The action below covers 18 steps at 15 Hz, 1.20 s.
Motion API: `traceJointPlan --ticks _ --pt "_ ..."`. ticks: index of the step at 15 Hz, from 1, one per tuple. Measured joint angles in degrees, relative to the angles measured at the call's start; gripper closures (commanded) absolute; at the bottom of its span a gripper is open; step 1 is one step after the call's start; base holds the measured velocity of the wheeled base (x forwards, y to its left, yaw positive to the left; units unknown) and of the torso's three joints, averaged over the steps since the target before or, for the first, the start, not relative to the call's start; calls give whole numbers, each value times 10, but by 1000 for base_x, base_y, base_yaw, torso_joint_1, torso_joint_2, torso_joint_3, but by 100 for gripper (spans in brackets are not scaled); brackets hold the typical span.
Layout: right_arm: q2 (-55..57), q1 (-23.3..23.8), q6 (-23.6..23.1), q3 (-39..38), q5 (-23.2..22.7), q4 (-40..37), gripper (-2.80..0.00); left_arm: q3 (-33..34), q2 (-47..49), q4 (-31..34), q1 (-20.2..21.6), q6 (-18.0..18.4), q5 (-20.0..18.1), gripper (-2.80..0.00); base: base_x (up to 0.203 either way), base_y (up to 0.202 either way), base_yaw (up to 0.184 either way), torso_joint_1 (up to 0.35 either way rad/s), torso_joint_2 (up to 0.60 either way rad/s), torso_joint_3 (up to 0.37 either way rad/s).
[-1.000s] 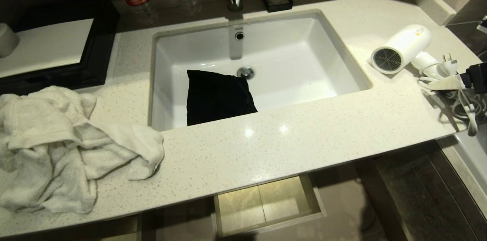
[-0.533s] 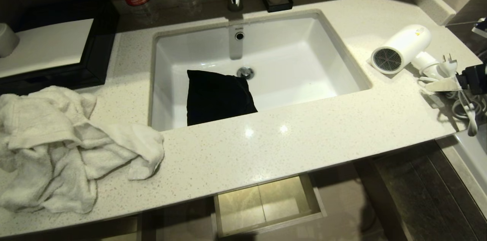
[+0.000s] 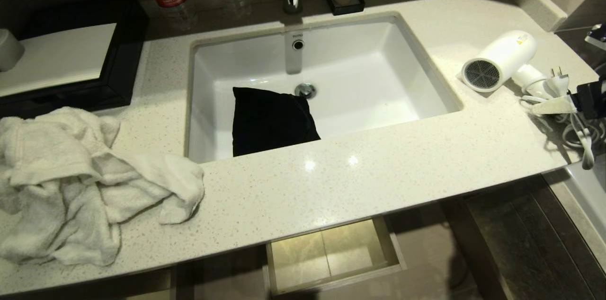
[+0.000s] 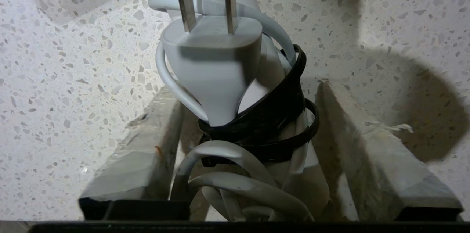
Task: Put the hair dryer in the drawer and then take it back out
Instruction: Pick up the hairdryer
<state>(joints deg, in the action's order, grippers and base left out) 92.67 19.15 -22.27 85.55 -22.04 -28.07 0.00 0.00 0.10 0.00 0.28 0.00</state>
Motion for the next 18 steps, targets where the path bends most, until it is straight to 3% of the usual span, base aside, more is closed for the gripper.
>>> traceJointPlan --ticks 18 --pt "-58 -1 -3 -6 2 -12 0 0 0 0 0 0 0 0 0 0 0 0 0 0"
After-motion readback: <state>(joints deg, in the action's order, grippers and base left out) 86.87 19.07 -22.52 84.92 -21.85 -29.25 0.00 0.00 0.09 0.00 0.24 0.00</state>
